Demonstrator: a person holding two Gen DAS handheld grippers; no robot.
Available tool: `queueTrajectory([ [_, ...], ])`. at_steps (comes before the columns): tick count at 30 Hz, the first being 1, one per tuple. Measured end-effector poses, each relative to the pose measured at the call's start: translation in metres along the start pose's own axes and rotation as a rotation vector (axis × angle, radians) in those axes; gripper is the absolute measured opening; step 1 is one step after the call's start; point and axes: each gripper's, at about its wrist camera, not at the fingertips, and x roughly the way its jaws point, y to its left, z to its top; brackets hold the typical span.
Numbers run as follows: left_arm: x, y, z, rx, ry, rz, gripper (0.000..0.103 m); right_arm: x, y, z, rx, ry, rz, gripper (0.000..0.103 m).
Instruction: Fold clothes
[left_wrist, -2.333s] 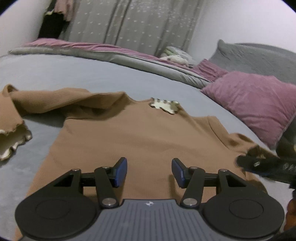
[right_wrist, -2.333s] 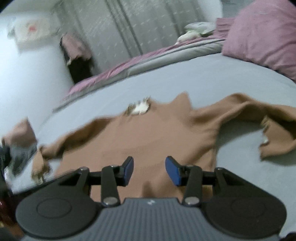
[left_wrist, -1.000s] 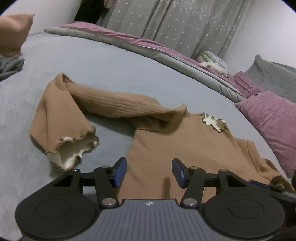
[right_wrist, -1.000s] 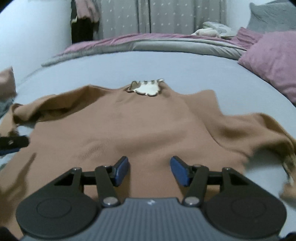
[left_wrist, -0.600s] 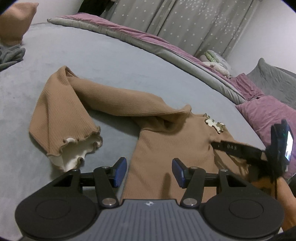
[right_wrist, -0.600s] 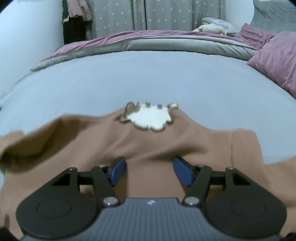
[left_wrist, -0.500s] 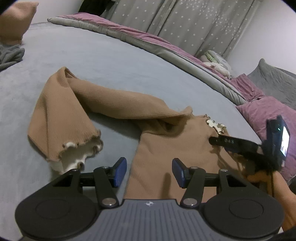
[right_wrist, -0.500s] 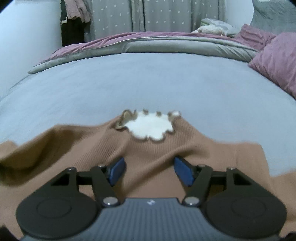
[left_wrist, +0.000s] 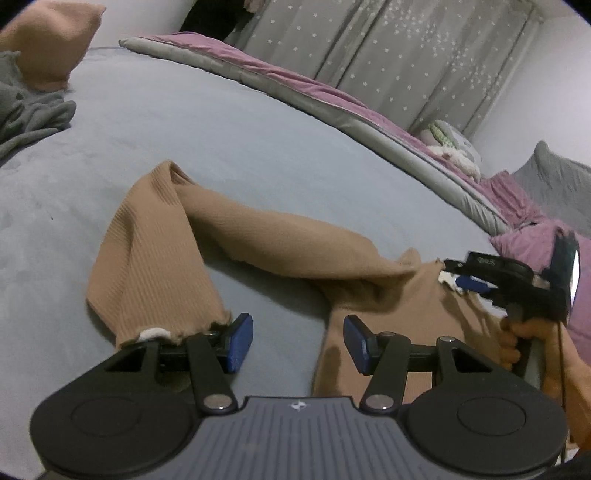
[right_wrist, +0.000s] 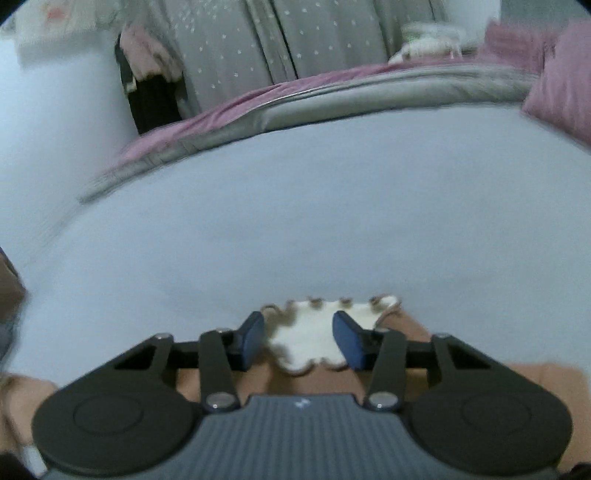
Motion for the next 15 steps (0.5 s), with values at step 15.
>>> queueTrajectory([
  [15,0.001,0.016,0.006,-0.043,-0.011,-0.003,0.053,0.039,0.009,0.008,-0.014,-0.01,0.046,0.009],
])
